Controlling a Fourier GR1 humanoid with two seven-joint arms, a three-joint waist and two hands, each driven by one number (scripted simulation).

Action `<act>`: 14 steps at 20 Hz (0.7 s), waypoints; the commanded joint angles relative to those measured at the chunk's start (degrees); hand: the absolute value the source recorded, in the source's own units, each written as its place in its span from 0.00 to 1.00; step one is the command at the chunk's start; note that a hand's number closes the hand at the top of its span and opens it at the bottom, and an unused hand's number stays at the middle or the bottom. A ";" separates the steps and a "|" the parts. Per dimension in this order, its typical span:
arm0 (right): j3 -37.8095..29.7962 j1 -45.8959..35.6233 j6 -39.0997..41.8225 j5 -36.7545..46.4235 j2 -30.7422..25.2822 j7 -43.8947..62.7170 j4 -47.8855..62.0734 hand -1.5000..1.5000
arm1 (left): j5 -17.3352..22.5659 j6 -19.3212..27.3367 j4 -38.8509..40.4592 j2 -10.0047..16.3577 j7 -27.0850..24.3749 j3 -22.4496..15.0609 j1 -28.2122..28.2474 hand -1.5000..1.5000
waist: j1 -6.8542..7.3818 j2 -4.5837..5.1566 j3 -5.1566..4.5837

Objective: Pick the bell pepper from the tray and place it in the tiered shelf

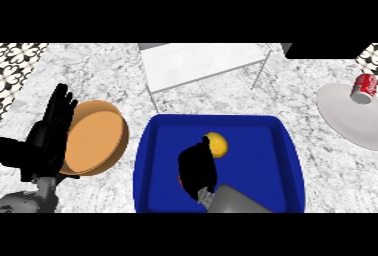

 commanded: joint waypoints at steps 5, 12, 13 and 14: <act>-9.10 3.10 -13.98 -6.00 1.70 -8.09 1.72 1.00 | -0.10 -1.26 -1.51 0.19 0.42 1.17 1.87 0.50 | 0.04 0.42 0.04; -10.68 -0.87 -11.24 -17.56 1.73 -5.18 -8.44 1.00 | -2.69 -0.48 -1.21 -1.77 1.96 0.40 -0.23 0.50 | 0.01 0.36 0.01; -9.44 0.70 -12.85 -16.84 1.73 -3.87 -11.97 1.00 | -3.29 0.11 4.44 -3.54 -0.49 0.55 -2.69 0.50 | -0.53 0.40 0.00; -11.55 -0.93 -14.32 -15.89 1.73 -3.37 -12.78 1.00 | -2.44 -0.72 -0.25 -1.65 1.43 1.31 -0.34 0.50 | -0.16 0.28 0.01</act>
